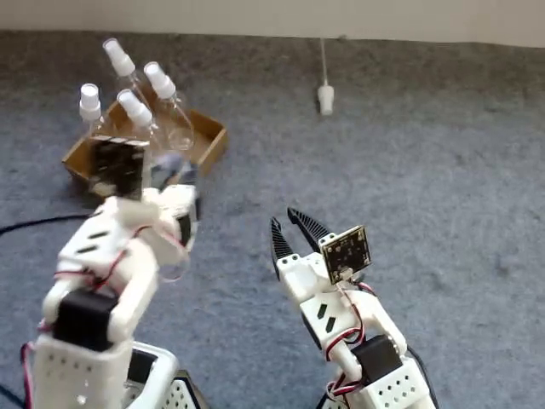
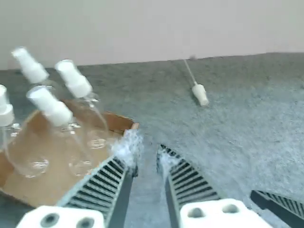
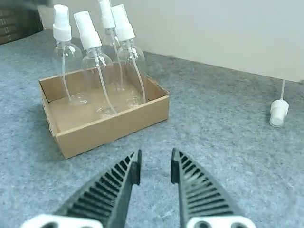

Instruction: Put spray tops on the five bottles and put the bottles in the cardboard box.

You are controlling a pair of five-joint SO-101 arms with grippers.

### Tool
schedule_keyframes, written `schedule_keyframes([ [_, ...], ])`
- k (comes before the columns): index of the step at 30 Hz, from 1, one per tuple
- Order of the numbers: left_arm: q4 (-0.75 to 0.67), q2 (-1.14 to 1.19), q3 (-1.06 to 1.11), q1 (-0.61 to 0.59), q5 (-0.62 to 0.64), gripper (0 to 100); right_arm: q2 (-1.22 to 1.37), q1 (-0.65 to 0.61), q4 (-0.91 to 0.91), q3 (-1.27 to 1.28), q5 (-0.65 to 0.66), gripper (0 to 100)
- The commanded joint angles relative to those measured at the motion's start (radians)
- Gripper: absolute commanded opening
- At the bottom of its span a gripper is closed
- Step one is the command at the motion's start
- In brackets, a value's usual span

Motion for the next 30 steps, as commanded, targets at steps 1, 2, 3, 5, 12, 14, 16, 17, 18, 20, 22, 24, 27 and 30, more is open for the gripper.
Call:
schedule_keyframes([
  [1, 0.120, -0.119, -0.077, -0.128, -0.081, 1, -0.013, 0.038, 0.005, 0.091, 0.011, 10.3],
  [2, 0.133, -0.136, -0.077, -0.150, -0.101, 1, -0.013, 0.064, 0.005, 0.085, 0.009, 10.2],
  [3, 0.146, -0.148, -0.077, -0.173, -0.117, 1, -0.013, 0.101, 0.005, 0.085, 0.006, 10.2],
  [5, 0.172, -0.180, -0.084, -0.211, -0.133, 1, -0.013, 0.180, 0.004, 0.070, 0.005, 10.2],
  [12, 0.183, -0.397, 0.012, -0.277, -0.137, 1, -0.051, 0.306, 0.162, -0.202, 0.006, 10.2],
  [14, 0.181, -0.476, 0.064, -0.285, -0.137, 1, -0.050, 0.321, 0.285, -0.311, 0.005, 10.2],
  [16, 0.175, -0.555, 0.127, -0.285, -0.137, 1, -0.050, 0.337, 0.383, -0.418, 0.005, 10.2],
  [17, 0.175, -0.587, 0.154, -0.285, -0.137, 1, -0.050, 0.344, 0.420, -0.463, 0.008, 10.2],
  [18, 0.175, -0.616, 0.180, -0.285, -0.137, 1, -0.050, 0.352, 0.452, -0.501, 0.008, 10.2],
  [20, 0.175, -0.638, 0.219, -0.283, -0.137, 1, -0.050, 0.381, 0.504, -0.568, 0.009, 10.2],
  [22, 0.175, -0.630, 0.260, -0.283, -0.137, 1, -0.050, 0.417, 0.565, -0.628, 0.009, 10.2],
  [24, 0.175, -0.624, 0.298, -0.285, -0.137, 1, -0.050, 0.432, 0.647, -0.679, 0.009, 10.2],
  [27, 0.175, -0.624, 0.363, -0.285, -0.137, 1, -0.050, 0.435, 0.774, -0.806, 0.009, 10.2],
  [30, 0.176, -0.624, 0.460, -0.286, -0.137, 1, -0.050, 0.435, 0.892, -0.914, 0.009, 10.2],
])
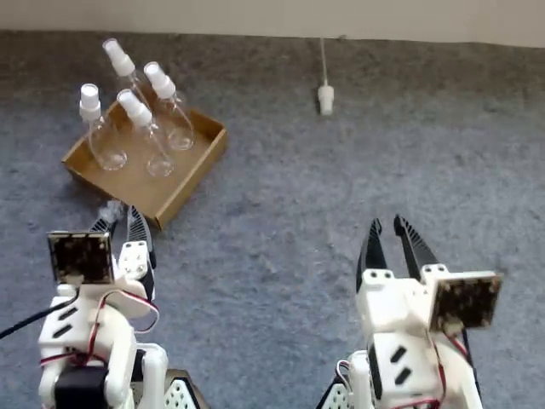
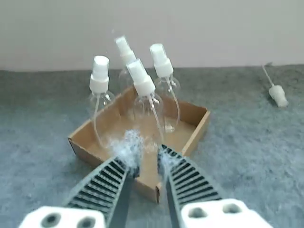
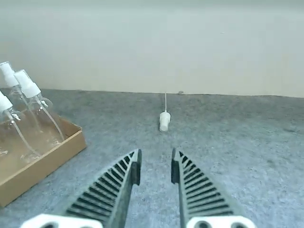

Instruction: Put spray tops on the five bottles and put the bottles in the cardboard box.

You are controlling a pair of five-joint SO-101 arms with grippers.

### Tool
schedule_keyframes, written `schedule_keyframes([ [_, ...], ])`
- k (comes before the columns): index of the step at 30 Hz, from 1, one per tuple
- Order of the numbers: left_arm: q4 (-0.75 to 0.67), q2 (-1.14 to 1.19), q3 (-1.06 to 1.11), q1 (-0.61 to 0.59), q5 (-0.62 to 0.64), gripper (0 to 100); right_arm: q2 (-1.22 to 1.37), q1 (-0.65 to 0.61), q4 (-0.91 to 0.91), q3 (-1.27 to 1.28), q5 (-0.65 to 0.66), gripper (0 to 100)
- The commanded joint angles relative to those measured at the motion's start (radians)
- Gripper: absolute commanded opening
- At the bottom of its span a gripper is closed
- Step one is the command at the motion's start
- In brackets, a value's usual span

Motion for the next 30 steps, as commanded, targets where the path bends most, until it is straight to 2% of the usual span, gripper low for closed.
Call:
schedule_keyframes([
  [1, -0.003, -0.010, 0.116, -0.010, -0.011, 1, -0.002, 0.019, 0.170, -0.209, 0.009, 10.2],
  [3, 0.003, -0.010, 0.180, -0.038, -0.009, 1, -0.002, 0.019, 0.202, -0.246, 0.011, 10.2],
  [6, -0.003, -0.010, 0.289, -0.068, -0.009, 1, -0.001, 0.019, 0.205, -0.166, 0.011, 10.2],
  [15, 0.003, -0.008, 0.538, -0.090, -0.006, 1, -0.001, 0.048, 0.071, 0.321, 0.011, 10.2],
  [18, 0.009, -0.007, 0.539, -0.088, -0.005, 1, -0.001, 0.096, 0.001, 0.469, 0.011, 10.2],
  [24, 0.158, -0.005, 0.538, -0.087, -0.005, 1, -0.001, 0.180, -0.104, 0.831, 0.011, 10.2],
  [26, 0.212, -0.004, 0.539, -0.093, -0.009, 1, 0.001, 0.214, -0.054, 0.905, 0.005, 10.2],
  [30, 0.221, -0.004, 0.539, -0.110, -0.009, 1, 0.002, 0.263, 0.002, 0.895, 0.009, 10.2],
])
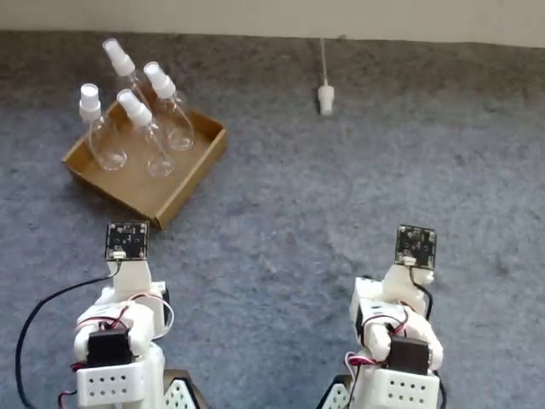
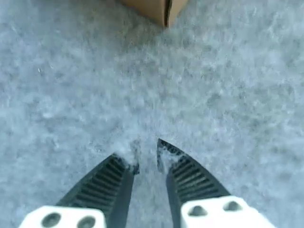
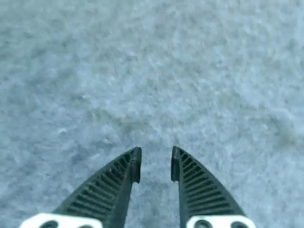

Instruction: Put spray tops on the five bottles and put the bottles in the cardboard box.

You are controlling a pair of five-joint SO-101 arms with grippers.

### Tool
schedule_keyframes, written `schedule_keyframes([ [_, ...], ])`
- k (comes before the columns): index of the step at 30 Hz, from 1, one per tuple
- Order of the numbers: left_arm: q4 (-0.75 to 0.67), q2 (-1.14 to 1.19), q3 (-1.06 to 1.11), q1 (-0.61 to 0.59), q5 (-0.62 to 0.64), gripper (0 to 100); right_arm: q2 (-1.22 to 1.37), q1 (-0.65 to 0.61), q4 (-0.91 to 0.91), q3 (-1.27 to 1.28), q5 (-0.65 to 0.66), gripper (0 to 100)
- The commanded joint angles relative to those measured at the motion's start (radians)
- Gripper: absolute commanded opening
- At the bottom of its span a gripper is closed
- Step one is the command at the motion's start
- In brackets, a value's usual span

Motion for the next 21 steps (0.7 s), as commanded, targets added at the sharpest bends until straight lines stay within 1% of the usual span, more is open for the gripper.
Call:
schedule_keyframes([
  [1, 0.017, -0.004, 0.021, -0.022, -0.009, 1, -0.004, 0.044, 0.047, 0.163, 0.009, 10.2],
  [3, 0.017, -0.004, 0.021, -0.025, -0.009, 1, -0.010, 0.042, 0.074, 0.165, 0.009, 10.2],
  [21, 0.017, -0.004, 0.021, -0.025, -0.009, 1, -0.008, 0.050, 0.071, 0.163, 0.011, 10.2],
])
